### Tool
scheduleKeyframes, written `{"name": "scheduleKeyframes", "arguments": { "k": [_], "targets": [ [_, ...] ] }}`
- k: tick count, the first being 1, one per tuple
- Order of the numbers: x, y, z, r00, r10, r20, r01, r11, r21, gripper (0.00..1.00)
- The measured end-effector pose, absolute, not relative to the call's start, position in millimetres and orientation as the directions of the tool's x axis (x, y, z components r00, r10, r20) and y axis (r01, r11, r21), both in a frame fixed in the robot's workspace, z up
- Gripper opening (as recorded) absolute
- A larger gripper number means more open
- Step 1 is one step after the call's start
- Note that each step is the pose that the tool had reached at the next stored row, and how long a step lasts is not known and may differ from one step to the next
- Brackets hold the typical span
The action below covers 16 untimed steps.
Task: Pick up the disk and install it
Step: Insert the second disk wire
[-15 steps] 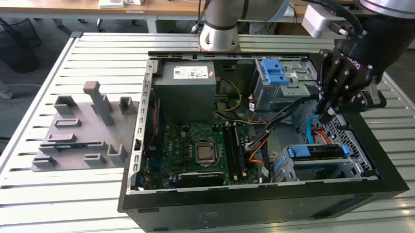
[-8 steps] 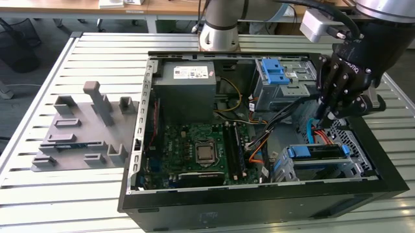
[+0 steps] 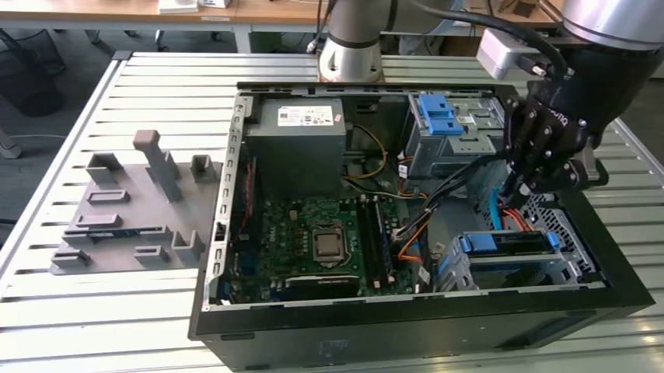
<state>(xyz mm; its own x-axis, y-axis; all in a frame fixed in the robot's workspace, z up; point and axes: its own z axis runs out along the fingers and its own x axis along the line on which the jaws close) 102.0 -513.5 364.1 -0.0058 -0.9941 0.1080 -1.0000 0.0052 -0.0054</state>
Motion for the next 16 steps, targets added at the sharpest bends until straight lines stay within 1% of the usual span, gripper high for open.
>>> {"name": "scheduleKeyframes", "arguments": {
  "k": [1,5,11,16],
  "targets": [
    [102.1,-513.5,363.8,-0.006,-0.996,0.092,-1.0,0.005,-0.005,0.16],
    [102.2,-513.9,363.6,-0.006,-1.0,0.021,-1.0,0.006,-0.005,0.16],
    [102.2,-520.3,357.2,-0.006,-1.0,-0.007,-1.0,0.006,-0.005,0.16],
    [102.1,-527.0,348.6,-0.006,-1.0,-0.01,-1.0,0.006,-0.005,0.16]
  ]
}}
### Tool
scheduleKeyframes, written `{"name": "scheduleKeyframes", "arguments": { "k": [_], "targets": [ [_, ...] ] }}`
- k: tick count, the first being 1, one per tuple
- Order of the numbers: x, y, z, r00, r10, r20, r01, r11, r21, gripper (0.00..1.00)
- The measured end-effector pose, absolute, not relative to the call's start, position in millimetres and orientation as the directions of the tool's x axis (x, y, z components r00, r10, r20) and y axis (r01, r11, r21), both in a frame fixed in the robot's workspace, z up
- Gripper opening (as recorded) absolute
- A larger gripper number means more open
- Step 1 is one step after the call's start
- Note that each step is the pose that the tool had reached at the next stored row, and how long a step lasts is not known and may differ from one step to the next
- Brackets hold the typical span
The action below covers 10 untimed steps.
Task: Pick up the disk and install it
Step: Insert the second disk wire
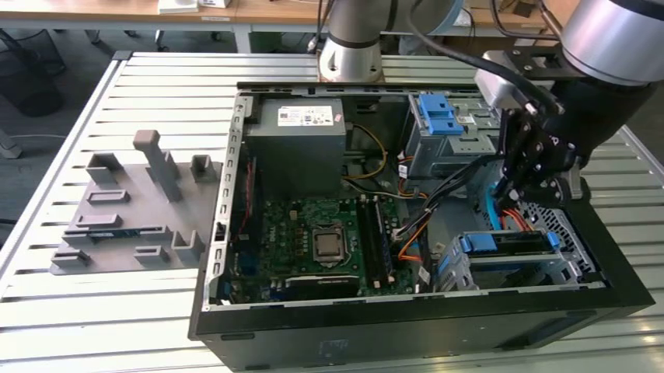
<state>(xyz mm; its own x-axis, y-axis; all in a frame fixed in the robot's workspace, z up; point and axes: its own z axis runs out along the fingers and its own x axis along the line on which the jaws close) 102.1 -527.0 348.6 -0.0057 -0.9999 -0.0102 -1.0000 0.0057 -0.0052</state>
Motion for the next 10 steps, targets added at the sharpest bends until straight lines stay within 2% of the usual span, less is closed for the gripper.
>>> {"name": "scheduleKeyframes", "arguments": {
  "k": [10],
  "targets": [
    [102.0,-540.6,338.6,-0.006,-1.0,-0.015,-1.0,0.006,-0.005,0.16]
  ]
}}
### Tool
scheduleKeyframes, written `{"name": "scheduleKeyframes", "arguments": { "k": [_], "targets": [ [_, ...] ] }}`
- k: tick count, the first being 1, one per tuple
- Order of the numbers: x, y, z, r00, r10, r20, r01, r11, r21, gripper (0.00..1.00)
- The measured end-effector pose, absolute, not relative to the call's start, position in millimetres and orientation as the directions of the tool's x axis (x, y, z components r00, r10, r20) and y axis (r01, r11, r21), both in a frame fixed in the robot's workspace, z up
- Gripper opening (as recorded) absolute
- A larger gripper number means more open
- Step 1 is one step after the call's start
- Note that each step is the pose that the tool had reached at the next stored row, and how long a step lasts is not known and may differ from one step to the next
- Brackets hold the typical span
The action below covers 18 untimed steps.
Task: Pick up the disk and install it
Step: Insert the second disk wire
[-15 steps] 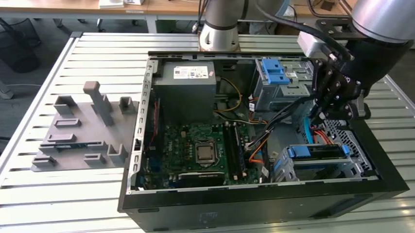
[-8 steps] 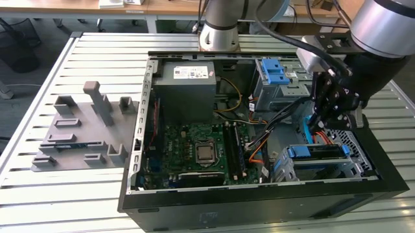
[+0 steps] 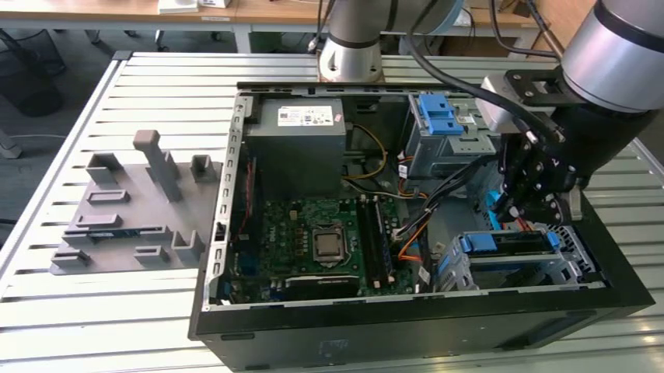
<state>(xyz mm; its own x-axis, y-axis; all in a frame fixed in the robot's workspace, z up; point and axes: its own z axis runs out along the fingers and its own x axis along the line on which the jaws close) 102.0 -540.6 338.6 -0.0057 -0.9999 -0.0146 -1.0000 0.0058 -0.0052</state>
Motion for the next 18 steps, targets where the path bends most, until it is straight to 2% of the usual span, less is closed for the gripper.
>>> {"name": "scheduleKeyframes", "arguments": {
  "k": [10,18],
  "targets": [
    [102.0,-556.2,335.4,-0.006,-1.0,-0.015,-1.0,0.006,-0.005,0.16],
    [106.1,-557.6,334.2,-0.007,-1.0,-0.015,-1.0,0.007,-0.005,0.16]
  ]
}}
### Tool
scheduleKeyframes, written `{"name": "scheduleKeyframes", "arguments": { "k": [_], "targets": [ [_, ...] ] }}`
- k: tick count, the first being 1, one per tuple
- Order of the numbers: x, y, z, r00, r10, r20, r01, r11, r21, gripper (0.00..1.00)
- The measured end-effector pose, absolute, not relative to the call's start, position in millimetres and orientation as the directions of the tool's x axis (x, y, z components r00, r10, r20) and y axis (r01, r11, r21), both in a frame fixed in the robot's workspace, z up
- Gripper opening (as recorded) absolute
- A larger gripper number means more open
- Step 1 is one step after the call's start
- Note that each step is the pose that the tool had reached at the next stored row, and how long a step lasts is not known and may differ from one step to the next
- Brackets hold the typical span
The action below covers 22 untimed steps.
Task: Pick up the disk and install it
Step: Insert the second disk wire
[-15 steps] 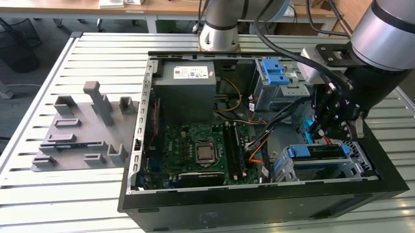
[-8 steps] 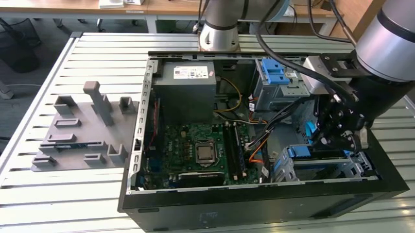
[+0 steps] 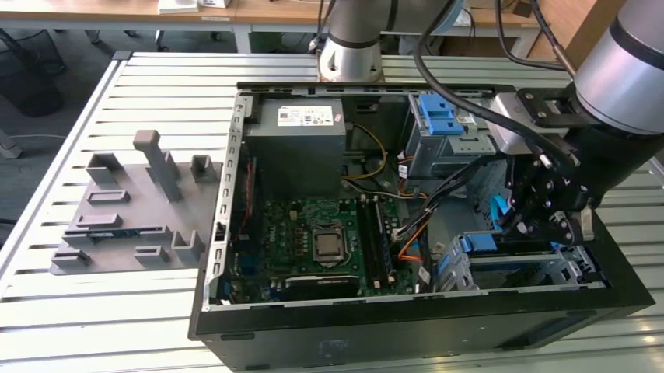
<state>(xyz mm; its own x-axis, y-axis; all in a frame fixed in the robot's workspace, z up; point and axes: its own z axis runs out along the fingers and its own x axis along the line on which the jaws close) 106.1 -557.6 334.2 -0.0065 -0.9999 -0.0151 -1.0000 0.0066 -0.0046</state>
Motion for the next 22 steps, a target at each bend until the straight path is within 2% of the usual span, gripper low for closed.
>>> {"name": "scheduleKeyframes", "arguments": {
  "k": [22],
  "targets": [
    [106.9,-559.0,334.6,-0.008,-1.0,-0.019,-1.0,0.008,-0.004,0.16]
  ]
}}
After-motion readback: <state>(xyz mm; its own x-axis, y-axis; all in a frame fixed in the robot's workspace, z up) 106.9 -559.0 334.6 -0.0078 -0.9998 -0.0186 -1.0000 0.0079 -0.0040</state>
